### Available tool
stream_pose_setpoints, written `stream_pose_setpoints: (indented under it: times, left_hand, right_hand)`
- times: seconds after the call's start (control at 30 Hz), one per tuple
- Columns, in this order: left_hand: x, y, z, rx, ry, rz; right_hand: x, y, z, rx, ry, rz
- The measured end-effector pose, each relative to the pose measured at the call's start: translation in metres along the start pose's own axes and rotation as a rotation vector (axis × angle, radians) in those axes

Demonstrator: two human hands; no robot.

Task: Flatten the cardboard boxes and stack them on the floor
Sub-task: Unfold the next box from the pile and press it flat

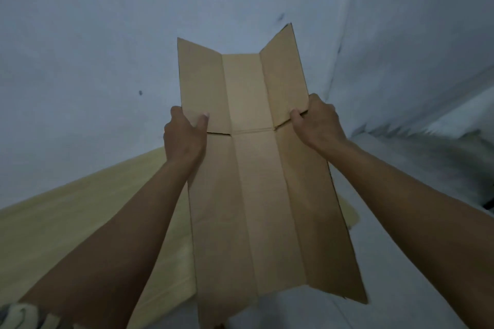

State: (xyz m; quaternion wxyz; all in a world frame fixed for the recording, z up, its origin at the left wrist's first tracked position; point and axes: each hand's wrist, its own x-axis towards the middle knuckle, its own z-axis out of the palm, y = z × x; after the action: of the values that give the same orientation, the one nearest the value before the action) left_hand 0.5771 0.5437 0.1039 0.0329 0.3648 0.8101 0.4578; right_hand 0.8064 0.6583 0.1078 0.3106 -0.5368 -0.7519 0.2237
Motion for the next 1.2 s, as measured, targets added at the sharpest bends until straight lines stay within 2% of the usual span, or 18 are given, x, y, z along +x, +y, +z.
stream_pose_setpoints:
  times: [0.27, 0.43, 0.57, 0.83, 1.07, 1.2]
  left_hand:
    - [-0.048, 0.138, 0.121, -0.110, -0.136, 0.127]
    - [-0.055, 0.191, 0.216, -0.138, -0.218, 0.162]
    - [-0.048, 0.217, 0.296, -0.158, -0.273, 0.119]
    - [-0.007, 0.255, 0.430, -0.124, -0.306, 0.003]
    - [0.027, 0.246, 0.520, -0.054, -0.249, -0.117]
    - [0.038, 0.231, 0.574, 0.009, -0.191, -0.260]
  right_hand:
    - [0.014, 0.118, -0.144, -0.051, 0.180, 0.128]
    - [0.045, 0.197, -0.189, -0.056, 0.237, 0.201]
    - [0.093, 0.252, -0.210, -0.137, 0.231, 0.234]
    - [0.219, 0.349, -0.204, -0.139, 0.148, 0.270]
    - [0.315, 0.419, -0.166, -0.110, 0.019, 0.241]
    - [0.376, 0.463, -0.129, -0.098, -0.101, 0.172]
